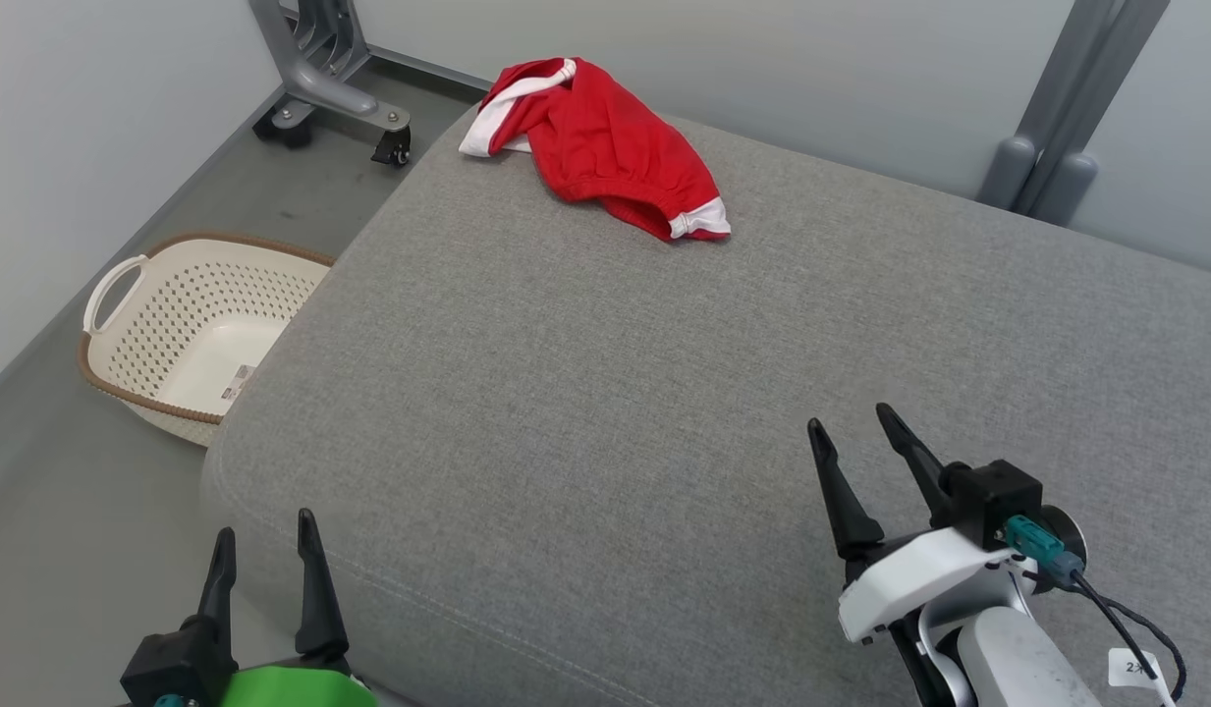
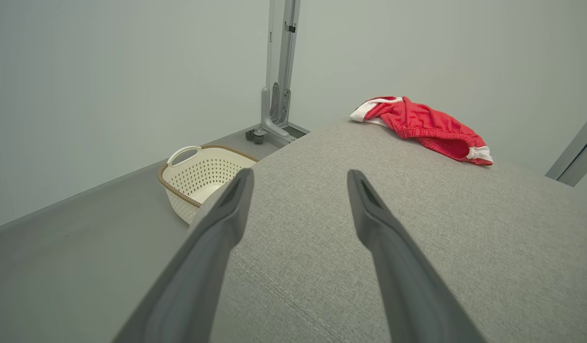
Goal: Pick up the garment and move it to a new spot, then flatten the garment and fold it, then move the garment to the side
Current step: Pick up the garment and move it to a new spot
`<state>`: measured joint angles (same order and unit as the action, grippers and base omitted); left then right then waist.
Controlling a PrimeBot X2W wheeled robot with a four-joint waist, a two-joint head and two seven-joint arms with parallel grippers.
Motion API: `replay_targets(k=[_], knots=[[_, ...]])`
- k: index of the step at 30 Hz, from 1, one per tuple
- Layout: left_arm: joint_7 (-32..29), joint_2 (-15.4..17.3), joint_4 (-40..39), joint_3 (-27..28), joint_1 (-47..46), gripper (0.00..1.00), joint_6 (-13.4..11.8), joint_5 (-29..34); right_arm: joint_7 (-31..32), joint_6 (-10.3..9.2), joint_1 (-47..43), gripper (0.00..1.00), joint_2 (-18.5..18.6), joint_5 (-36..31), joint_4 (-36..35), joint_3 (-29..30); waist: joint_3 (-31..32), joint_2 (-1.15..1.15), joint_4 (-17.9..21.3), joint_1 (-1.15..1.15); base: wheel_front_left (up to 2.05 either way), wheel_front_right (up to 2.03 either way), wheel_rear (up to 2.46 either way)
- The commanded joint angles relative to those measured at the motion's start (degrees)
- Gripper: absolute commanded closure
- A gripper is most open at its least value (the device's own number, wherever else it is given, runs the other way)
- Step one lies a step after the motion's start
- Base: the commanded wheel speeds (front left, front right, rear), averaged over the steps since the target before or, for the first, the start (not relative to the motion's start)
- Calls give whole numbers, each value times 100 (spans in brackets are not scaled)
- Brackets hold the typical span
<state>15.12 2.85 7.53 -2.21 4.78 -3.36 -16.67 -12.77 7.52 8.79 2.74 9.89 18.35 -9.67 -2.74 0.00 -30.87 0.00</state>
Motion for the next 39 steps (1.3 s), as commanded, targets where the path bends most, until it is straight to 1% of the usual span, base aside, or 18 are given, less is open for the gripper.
replay_targets(k=[1,5,7,8,12,14,16,20,22,23,24,27,29,34,36,39], knots=[[3,11,23,-38,58,0,22,17,-63,-7,26,0,28,-54,-38,67,-29,0,8,0,0,0,0],[3,22,149,-88,-136,0,135,159,-98,-8,-51,0,28,-179,-189,299,-175,0,15,0,0,0,0],[3,87,201,-101,-334,0,215,200,-83,-8,-92,0,28,-287,-330,479,-290,0,19,0,0,0,0],[3,122,185,-67,-421,0,214,213,-44,-8,-72,0,25,-347,-413,508,-380,0,73,0,0,0,0],[3,342,63,107,-1105,0,304,255,132,-7,151,0,32,-630,-813,651,-847,0,405,0,0,0,0],[1,524,10,179,-1571,0,353,274,241,-8,247,0,45,-752,-1029,681,-1110,0,611,0,0,0,0],[-126,693,-14,220,-2139,0,425,271,337,-8,346,0,94,-848,-1253,715,-1360,0,804,0,0,0,0],[-581,1080,146,325,-3412,0,600,155,545,-8,576,0,221,-972,-1750,739,-1913,0,1230,0,0,0,0],[-846,1228,327,333,-4090,0,745,-18,651,-8,674,0,315,-1021,-2018,767,-2193,0,1442,0,0,0,0],[-1043,1395,481,277,-4421,0,815,15,704,-8,731,0,357,-1047,-2161,790,-2339,0,1555,0,0,0,0],[-1217,1481,611,264,-4667,0,859,-46,750,-8,774,0,379,-1067,-2283,780,-2466,0,1659,0,0,0,0],[-1620,1628,1059,350,-5505,0,938,-382,903,-7,851,0,457,-1113,-2673,797,-2847,0,1966,0,0,0,0],[-1787,1713,1392,397,-5894,0,954,-504,984,-7,864,0,483,-1125,-2902,794,-3073,0,2141,0,0,0,0],[-2056,1777,2248,307,-6497,0,990,-621,1102,-7,832,0,462,-1186,-3336,847,-3555,0,2438,0,0,0,0],[-2193,1687,2613,273,-6615,0,997,-723,1099,-7,807,0,446,-1188,-3450,899,-3700,0,2511,0,0,0,0],[-2343,1671,3030,168,-6741,0,1028,-818,1065,-7,779,0,416,-1197,-3582,942,-3879,0,2579,0,0,0,0]])
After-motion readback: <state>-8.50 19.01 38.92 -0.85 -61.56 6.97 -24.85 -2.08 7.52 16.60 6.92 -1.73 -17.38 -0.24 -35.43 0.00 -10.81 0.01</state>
